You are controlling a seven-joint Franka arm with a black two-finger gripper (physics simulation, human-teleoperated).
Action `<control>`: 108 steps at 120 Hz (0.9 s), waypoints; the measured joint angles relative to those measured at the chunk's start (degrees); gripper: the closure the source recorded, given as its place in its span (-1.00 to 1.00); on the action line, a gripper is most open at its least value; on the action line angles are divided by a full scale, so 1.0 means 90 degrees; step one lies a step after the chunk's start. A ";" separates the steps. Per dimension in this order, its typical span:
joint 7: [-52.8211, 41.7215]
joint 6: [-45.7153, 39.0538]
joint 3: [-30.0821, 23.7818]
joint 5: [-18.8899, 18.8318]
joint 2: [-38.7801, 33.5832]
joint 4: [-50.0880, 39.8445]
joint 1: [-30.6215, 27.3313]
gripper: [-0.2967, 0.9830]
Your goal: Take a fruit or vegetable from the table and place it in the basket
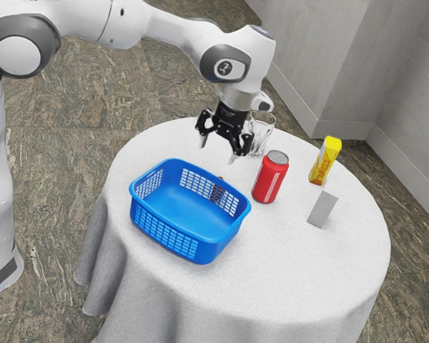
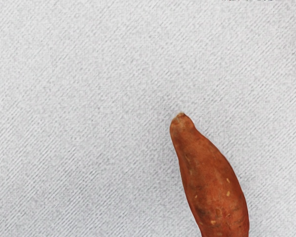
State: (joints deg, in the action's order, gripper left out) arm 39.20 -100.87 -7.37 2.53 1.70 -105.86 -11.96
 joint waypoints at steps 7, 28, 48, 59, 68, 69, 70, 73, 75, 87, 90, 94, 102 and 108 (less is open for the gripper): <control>0.0165 -0.0068 0.0000 0.0001 0.0117 0.0033 0.0034 -0.50; 0.0575 -0.0187 -0.0002 0.0001 0.0216 0.0037 0.0641 -0.50; 0.0863 -0.0266 0.0050 0.0003 0.0375 0.0039 0.0742 -0.50; 0.0991 -0.0293 0.0088 0.0002 0.0391 0.0035 0.0584 -0.50; 0.1081 -0.0309 0.0095 0.0002 0.0412 0.0032 0.0575 -0.50; 0.1091 -0.0311 0.0095 0.0002 0.0422 0.0032 0.0579 -0.50; 0.1100 -0.0314 0.0095 0.0003 0.0434 0.0032 0.0585 -0.50; 0.1127 -0.0320 0.0096 0.0004 0.0475 0.0035 0.0604 -0.50; 0.1144 -0.0324 0.0096 0.0005 0.0497 0.0037 0.0617 -0.50; 0.1240 -0.0343 0.0097 0.0009 0.0567 0.0026 0.0654 -0.50; 0.1261 -0.0345 0.0100 0.0009 0.0571 0.0014 0.0643 -0.50; 0.1289 -0.0346 0.0103 0.0010 0.0574 0.0004 0.0624 -0.50; 0.1340 -0.0342 0.0105 0.0010 0.0576 -0.0010 0.0607 -0.50; 0.1375 -0.0322 0.0106 0.0011 0.0571 -0.0015 0.0607 -0.50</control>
State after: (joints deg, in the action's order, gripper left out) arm 51.57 -103.77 -6.42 2.63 6.84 -105.99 -6.49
